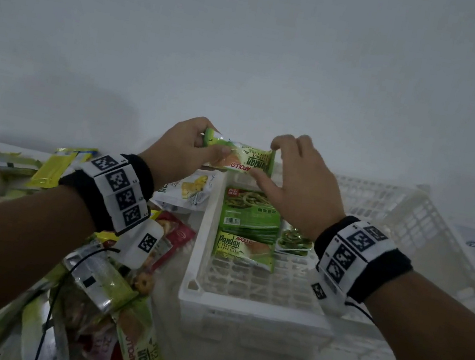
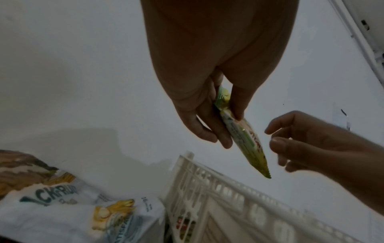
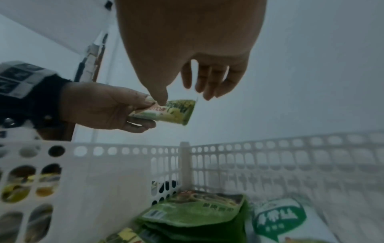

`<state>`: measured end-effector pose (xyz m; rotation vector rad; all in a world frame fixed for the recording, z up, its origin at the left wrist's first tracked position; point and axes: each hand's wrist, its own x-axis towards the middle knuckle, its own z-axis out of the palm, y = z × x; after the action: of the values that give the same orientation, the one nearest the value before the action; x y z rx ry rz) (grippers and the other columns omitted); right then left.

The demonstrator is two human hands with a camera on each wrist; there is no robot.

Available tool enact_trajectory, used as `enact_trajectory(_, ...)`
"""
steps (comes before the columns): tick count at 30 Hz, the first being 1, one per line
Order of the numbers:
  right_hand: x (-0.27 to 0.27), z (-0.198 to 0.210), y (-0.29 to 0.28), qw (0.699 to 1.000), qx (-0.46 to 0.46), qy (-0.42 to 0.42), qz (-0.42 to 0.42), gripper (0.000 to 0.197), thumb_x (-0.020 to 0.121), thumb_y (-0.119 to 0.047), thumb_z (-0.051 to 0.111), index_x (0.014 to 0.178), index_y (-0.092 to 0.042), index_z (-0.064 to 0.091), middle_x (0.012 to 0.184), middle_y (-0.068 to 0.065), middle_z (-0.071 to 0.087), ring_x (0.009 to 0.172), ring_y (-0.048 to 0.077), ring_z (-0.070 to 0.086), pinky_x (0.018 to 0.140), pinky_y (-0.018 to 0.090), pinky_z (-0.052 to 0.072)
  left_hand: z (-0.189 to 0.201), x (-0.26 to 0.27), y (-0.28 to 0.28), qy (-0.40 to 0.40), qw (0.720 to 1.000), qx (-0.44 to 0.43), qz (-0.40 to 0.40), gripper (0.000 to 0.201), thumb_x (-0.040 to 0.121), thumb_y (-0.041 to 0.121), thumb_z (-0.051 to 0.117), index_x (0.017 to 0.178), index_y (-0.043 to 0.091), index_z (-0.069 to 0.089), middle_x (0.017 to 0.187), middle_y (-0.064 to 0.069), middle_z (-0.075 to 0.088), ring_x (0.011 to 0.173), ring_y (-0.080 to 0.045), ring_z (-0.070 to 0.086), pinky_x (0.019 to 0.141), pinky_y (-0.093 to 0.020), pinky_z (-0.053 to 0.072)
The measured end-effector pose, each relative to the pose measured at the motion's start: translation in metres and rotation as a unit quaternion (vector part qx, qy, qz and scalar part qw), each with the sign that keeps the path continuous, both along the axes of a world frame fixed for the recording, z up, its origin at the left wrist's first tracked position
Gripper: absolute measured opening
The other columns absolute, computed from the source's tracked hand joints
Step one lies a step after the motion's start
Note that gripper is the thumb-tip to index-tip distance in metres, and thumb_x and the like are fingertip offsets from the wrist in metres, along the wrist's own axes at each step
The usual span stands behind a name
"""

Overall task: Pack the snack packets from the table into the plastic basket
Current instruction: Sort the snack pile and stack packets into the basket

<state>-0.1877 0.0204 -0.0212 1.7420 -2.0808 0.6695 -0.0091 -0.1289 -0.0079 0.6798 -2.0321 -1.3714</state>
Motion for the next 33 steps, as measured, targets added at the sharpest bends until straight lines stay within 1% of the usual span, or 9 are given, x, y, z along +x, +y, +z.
enact_trajectory(3, -0.003, -0.003, 0.0, 0.983, 0.019, -0.182, -0.012, 0.075, 0.093, -0.069, 0.055, 0.145, -0.02, 0.032, 0.124, 0.009, 0.056, 0.098, 0.022, 0.063, 0.082, 0.041, 0.057, 0.005, -0.002, 0.007, 0.016, 1.0, 0.02, -0.004, 0.019, 0.093, 0.014, 0.072, 0.1, 0.001, 0.058, 0.094, -0.021, 0.076, 0.091, -0.031, 0.075, 0.09, -0.048, 0.057)
enact_trajectory(5, -0.001, -0.001, 0.0, 0.955, 0.02, -0.293, 0.029, 0.073, 0.095, -0.058, 0.06, 0.147, -0.023, 0.025, 0.107, 0.009, 0.067, 0.085, 0.022, 0.068, 0.077, 0.045, 0.058, 0.009, -0.002, 0.01, 0.015, 0.999, 0.027, -0.024, 0.021, 0.092, 0.014, 0.073, 0.099, 0.001, 0.059, 0.091, -0.019, 0.075, 0.082, -0.027, 0.072, 0.08, -0.042, 0.056)
enact_trajectory(8, 0.0, 0.003, 0.001, 0.936, -0.031, -0.345, 0.064, 0.073, 0.093, -0.038, 0.073, 0.147, -0.026, 0.026, 0.101, -0.003, 0.066, 0.084, 0.011, 0.069, 0.077, 0.033, 0.058, 0.014, 0.002, 0.011, -0.032, 0.998, -0.019, -0.047, 0.029, 0.086, 0.024, 0.079, 0.096, 0.002, 0.062, 0.092, -0.013, 0.076, 0.083, -0.023, 0.072, 0.081, -0.04, 0.057)
enact_trajectory(12, -0.003, 0.013, -0.001, 0.914, -0.047, -0.391, 0.092, 0.073, 0.087, -0.03, 0.08, 0.142, -0.031, 0.032, 0.105, -0.001, 0.065, 0.087, 0.009, 0.07, 0.084, 0.035, 0.059, 0.026, 0.004, 0.015, -0.092, 0.991, -0.091, -0.046, 0.041, 0.077, 0.036, 0.086, 0.108, 0.018, 0.065, 0.105, 0.006, 0.074, 0.098, -0.01, 0.07, 0.089, -0.031, 0.058)
enact_trajectory(19, 0.003, 0.02, 0.0, 0.901, -0.063, -0.411, 0.126, 0.063, 0.09, -0.023, 0.077, 0.139, -0.027, 0.038, 0.099, -0.004, 0.067, 0.086, 0.009, 0.072, 0.081, 0.033, 0.058, 0.041, -0.008, 0.024, -0.095, 0.982, -0.152, -0.05, 0.02, 0.088, 0.023, 0.079, 0.104, 0.017, 0.07, 0.098, 0.004, 0.075, 0.077, -0.018, 0.075, 0.082, -0.039, 0.059)
enact_trajectory(26, 0.002, 0.025, 0.007, 0.91, -0.016, -0.392, 0.13, 0.041, 0.088, -0.033, 0.08, 0.12, -0.029, 0.055, 0.103, -0.004, 0.07, 0.082, 0.012, 0.073, 0.069, 0.037, 0.063, 0.037, -0.013, 0.032, -0.027, 0.999, 0.003, -0.035, 0.028, 0.091, 0.017, 0.075, 0.11, 0.002, 0.063, 0.095, -0.011, 0.078, 0.085, -0.031, 0.076, 0.091, -0.047, 0.06)
enact_trajectory(29, -0.006, 0.027, 0.009, 0.931, 0.032, -0.34, 0.125, 0.031, 0.094, -0.027, 0.073, 0.119, -0.03, 0.056, 0.103, -0.009, 0.07, 0.084, 0.009, 0.07, 0.069, 0.03, 0.06, 0.03, -0.012, 0.03, -0.071, 0.996, -0.04, -0.039, 0.032, 0.09, 0.032, 0.076, 0.112, 0.012, 0.065, 0.098, -0.006, 0.077, 0.091, -0.029, 0.074, 0.089, -0.049, 0.059)
enact_trajectory(31, -0.014, 0.027, 0.014, 0.938, 0.115, -0.305, 0.115, 0.027, 0.101, -0.026, 0.061, 0.126, -0.026, 0.051, 0.108, -0.008, 0.067, 0.089, 0.014, 0.068, 0.072, 0.033, 0.058, 0.021, -0.009, 0.027, -0.132, 0.987, -0.087, -0.027, 0.044, 0.089, 0.049, 0.072, 0.121, 0.023, 0.06, 0.11, 0.004, 0.072, 0.099, -0.019, 0.069, 0.08, -0.036, 0.056)
enact_trajectory(33, -0.024, 0.024, 0.019, 0.932, 0.225, -0.269, 0.091, 0.027, 0.106, -0.026, 0.052, 0.132, -0.022, 0.044, 0.117, -0.002, 0.064, 0.095, 0.02, 0.067, 0.078, 0.039, 0.057, 0.008, -0.005, 0.025, -0.174, 0.979, -0.104, -0.012, 0.062, 0.089, 0.056, 0.066, 0.138, 0.024, 0.048, 0.132, 0.003, 0.058, 0.116, -0.015, 0.06, 0.085, -0.026, 0.05)
